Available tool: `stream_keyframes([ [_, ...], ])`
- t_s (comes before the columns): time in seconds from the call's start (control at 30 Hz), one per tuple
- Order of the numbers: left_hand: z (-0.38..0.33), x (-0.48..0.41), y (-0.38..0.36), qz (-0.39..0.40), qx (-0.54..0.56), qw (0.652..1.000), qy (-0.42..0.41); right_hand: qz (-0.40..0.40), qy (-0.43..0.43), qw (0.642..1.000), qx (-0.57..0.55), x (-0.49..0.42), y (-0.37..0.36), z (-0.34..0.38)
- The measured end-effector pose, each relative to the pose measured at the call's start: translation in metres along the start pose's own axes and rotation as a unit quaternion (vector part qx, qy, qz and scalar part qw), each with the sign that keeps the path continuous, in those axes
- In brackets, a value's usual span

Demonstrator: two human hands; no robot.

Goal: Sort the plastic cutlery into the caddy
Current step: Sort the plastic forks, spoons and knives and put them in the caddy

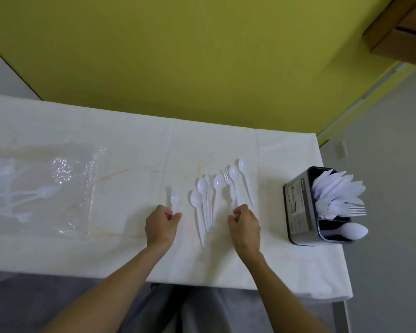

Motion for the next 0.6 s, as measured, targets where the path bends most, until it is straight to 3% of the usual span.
stream_keyframes([
  [0.1, -0.009, -0.002, 0.0, 0.0, 0.057, 0.998, 0.022, -0.013, 0.002, 1.0, -0.027, -0.008, 0.006, -0.003],
  [0.27, -0.017, 0.003, -0.009, 0.011, 0.098, 0.995, 0.012, 0.052, 0.094, 0.994, 0.008, -0.011, -0.003, 0.008],
  [0.4, -0.016, 0.003, -0.009, 0.012, 0.1, 0.995, 0.012, -0.029, 0.065, 0.997, 0.028, -0.026, 0.001, 0.017],
  [0.6, -0.009, 0.004, -0.004, 0.005, 0.096, 0.995, 0.007, -0.028, 0.039, 0.991, 0.128, -0.052, 0.016, 0.018],
])
Point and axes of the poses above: each hand's wrist, its own x-axis away from the middle knuckle, its own y-axis out of the back of the hand, z = x × y, the point moved 1 cm from there along -x, towards the middle knuckle, and after that the axes turned 5 degrees about z, right-handed, at the moved point
